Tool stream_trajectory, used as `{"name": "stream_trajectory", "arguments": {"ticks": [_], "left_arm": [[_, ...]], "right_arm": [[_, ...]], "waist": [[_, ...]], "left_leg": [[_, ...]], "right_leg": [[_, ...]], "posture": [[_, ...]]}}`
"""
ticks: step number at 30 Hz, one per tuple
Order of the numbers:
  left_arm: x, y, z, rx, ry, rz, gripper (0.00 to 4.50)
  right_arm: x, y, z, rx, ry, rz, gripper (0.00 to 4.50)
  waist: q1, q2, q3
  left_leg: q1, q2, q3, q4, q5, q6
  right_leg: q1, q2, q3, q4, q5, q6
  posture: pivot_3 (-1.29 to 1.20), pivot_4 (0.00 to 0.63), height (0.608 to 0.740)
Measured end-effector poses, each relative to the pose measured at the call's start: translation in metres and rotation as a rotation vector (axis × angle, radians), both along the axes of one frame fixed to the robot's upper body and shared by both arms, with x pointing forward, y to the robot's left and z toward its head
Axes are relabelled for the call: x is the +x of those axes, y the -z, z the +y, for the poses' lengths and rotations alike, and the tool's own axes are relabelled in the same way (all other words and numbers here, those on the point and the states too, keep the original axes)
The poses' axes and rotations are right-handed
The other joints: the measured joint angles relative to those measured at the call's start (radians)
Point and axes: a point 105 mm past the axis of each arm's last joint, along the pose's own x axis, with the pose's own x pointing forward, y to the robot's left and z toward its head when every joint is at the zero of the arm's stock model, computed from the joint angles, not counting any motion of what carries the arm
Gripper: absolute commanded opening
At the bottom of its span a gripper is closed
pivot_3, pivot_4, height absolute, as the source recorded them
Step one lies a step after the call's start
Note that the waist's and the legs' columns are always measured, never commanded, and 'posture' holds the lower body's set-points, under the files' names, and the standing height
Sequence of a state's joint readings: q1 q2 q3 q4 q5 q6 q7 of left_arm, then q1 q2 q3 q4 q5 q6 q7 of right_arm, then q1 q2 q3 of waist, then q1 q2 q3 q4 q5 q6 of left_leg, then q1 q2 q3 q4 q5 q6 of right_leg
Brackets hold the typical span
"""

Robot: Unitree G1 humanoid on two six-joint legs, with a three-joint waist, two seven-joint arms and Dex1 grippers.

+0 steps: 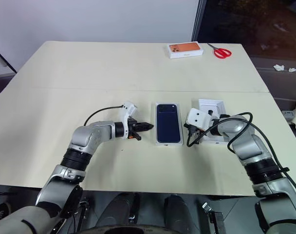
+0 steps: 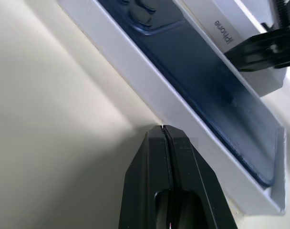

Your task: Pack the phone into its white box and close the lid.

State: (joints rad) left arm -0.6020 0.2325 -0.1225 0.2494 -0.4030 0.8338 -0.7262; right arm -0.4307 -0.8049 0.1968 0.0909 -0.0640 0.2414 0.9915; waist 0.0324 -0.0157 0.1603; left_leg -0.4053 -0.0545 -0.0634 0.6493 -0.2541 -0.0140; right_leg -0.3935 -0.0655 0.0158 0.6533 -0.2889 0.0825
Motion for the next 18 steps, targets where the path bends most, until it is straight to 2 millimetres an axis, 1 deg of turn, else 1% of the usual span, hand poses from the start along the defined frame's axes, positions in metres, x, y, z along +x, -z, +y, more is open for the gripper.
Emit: {"name": "stream_trajectory", "arguments": {"ticks": [1, 2, 3, 5, 6, 8, 9, 11, 13, 14, 15, 16, 18], "left_arm": [[0.0, -0.001, 0.004, 0.006, -0.005, -0.007, 0.05], [-0.001, -0.002, 0.013, 0.02, -0.008, -0.026, 0.05], [-0.001, -0.003, 0.023, 0.033, -0.018, -0.033, 0.05], [-0.001, -0.006, 0.051, 0.066, -0.046, -0.056, 0.05], [0.0, -0.008, 0.066, 0.086, -0.068, -0.067, 0.28], [0.001, -0.014, 0.087, 0.099, -0.107, -0.093, 0.93], [0.0, -0.018, 0.09, 0.095, -0.107, -0.104, 1.43], [0.001, -0.025, 0.094, 0.079, -0.101, -0.134, 2.36], [0.0, -0.033, 0.099, 0.057, -0.096, -0.168, 3.36], [-0.001, -0.036, 0.101, 0.051, -0.095, -0.182, 3.89], [-0.002, -0.04, 0.106, 0.048, -0.097, -0.204, 4.32], [-0.004, -0.045, 0.111, 0.044, -0.096, -0.228, 4.43], [-0.008, -0.05, 0.117, 0.034, -0.089, -0.243, 4.43]], "right_arm": [[0.0, -0.001, -0.002, -0.004, 0.006, 0.003, 0.0], [-0.002, -0.003, -0.005, -0.005, 0.014, 0.013, 0.0], [-0.003, -0.006, -0.009, -0.011, 0.019, 0.02, 0.0], [-0.007, -0.013, -0.019, -0.014, 0.049, 0.038, 0.0], [-0.008, -0.019, -0.024, 0.003, 0.08, 0.05, 0.26], [-0.009, -0.029, -0.024, 0.079, 0.127, 0.082, 0.93], [-0.009, -0.033, -0.022, 0.108, 0.134, 0.093, 1.4], [-0.01, -0.045, -0.01, 0.161, 0.123, 0.1, 2.41], [-0.009, -0.055, -0.001, 0.183, 0.125, 0.096, 3.43], [-0.007, -0.058, -0.002, 0.183, 0.143, 0.091, 3.98], [-0.002, -0.061, -0.004, 0.175, 0.182, 0.079, 4.4], [0.002, -0.062, -0.009, 0.161, 0.227, 0.069, 4.47], [0.007, -0.058, -0.02, 0.149, 0.318, 0.079, 4.47]], "waist": [[-0.002, 0.0, 0.0], [-0.008, 0.0, 0.001], [-0.016, 0.001, 0.001], [-0.027, 0.002, 0.002], [-0.03, 0.002, 0.002], [-0.036, 0.003, 0.003], [-0.037, 0.003, 0.003], [-0.04, 0.003, 0.003], [-0.041, 0.003, 0.003], [-0.041, 0.003, 0.003], [-0.041, 0.003, 0.003], [-0.042, 0.003, 0.003], [-0.04, 0.003, 0.003]], "left_leg": [[0.0, 0.0, 0.0, 0.0, 0.0, 0.0], [-0.001, 0.0, 0.0, 0.0, 0.0, 0.0], [-0.001, 0.0, 0.0, -0.001, 0.0, 0.0], [-0.002, 0.001, 0.0, -0.002, 0.0, 0.0], [-0.002, 0.002, 0.0, -0.002, 0.0, 0.0], [-0.002, 0.003, 0.0, -0.002, 0.0, 0.0], [-0.002, 0.003, 0.0, -0.002, 0.0, 0.0], [-0.002, 0.003, 0.0, -0.002, 0.0, 0.0], [-0.003, 0.002, 0.0, -0.002, 0.0, 0.0], [-0.003, 0.002, 0.0, -0.002, 0.0, 0.0], [-0.004, 0.002, 0.0, -0.002, 0.0, 0.0], [-0.004, 0.002, 0.0, -0.002, 0.0, 0.0], [-0.004, 0.002, 0.0, -0.002, 0.0, 0.0]], "right_leg": [[0.0, 0.0, 0.0, 0.0, 0.0, 0.0], [-0.001, 0.0, 0.0, 0.0, 0.0, 0.0], [-0.002, 0.0, 0.0, 0.0, 0.0, 0.0], [-0.004, 0.001, 0.001, 0.001, 0.0, 0.0], [-0.004, 0.001, 0.001, 0.001, 0.0, 0.0], [-0.004, 0.001, 0.0, 0.001, 0.0, 0.0], [-0.004, 0.001, 0.0, 0.001, 0.0, 0.0], [-0.004, 0.0, 0.0, 0.001, 0.0, 0.0], [-0.005, 0.0, 0.0, 0.001, 0.0, 0.0], [-0.006, 0.0, 0.001, 0.001, 0.0, 0.0], [-0.006, 0.0, 0.001, 0.001, 0.0, 0.0], [-0.006, 0.0, 0.001, 0.001, 0.0, 0.0], [-0.006, -0.001, 0.001, 0.001, 0.0, 0.0]], "posture": [[0.0, 0.15, 0.74], [0.0, 0.15, 0.74], [0.0, 0.15, 0.74], [0.0, 0.15, 0.74], [0.0, 0.15, 0.74], [0.0, 0.15, 0.74], [0.0, 0.15, 0.74], [0.0, 0.15, 0.74], [0.0, 0.15, 0.74], [0.0, 0.15, 0.74], [0.0, 0.15, 0.74], [0.0, 0.15, 0.74], [0.0, 0.15, 0.74]]}}
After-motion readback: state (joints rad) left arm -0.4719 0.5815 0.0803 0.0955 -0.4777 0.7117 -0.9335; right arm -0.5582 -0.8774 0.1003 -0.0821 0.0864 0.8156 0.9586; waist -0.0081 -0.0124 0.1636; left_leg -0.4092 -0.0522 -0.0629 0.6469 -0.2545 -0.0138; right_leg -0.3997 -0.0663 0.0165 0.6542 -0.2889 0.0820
